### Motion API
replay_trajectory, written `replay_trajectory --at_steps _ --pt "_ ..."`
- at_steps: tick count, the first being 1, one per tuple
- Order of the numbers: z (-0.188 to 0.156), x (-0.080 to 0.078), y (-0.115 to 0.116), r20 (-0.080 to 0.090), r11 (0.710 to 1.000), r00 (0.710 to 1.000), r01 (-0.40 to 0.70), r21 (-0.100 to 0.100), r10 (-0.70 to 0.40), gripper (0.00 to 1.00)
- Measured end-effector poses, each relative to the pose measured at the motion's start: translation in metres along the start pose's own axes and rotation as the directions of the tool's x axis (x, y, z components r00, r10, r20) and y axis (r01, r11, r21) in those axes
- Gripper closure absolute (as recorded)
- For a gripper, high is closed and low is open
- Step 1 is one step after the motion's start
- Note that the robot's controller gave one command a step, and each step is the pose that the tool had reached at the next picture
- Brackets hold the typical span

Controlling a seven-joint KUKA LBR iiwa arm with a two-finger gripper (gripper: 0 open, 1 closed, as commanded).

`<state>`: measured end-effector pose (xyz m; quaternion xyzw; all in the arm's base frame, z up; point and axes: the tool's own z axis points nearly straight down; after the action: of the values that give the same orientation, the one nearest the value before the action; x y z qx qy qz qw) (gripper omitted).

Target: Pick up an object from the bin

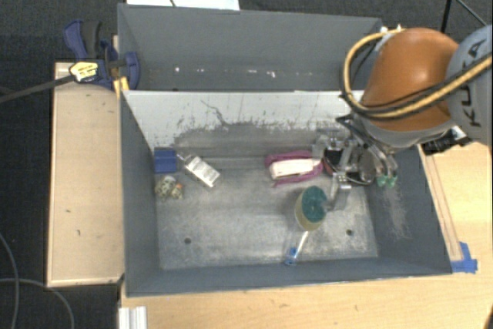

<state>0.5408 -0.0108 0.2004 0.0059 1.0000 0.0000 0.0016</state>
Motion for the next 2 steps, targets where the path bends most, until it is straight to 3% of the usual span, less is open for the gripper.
replay_trajectory --at_steps 1,2 --pt "0.111 0.003 -0.040 -0.006 0.977 0.977 0.213 -0.001 -0.213 0.00" --pt "0.130 -0.001 -0.035 -0.006 0.968 0.968 0.250 -0.001 -0.250 0.00"
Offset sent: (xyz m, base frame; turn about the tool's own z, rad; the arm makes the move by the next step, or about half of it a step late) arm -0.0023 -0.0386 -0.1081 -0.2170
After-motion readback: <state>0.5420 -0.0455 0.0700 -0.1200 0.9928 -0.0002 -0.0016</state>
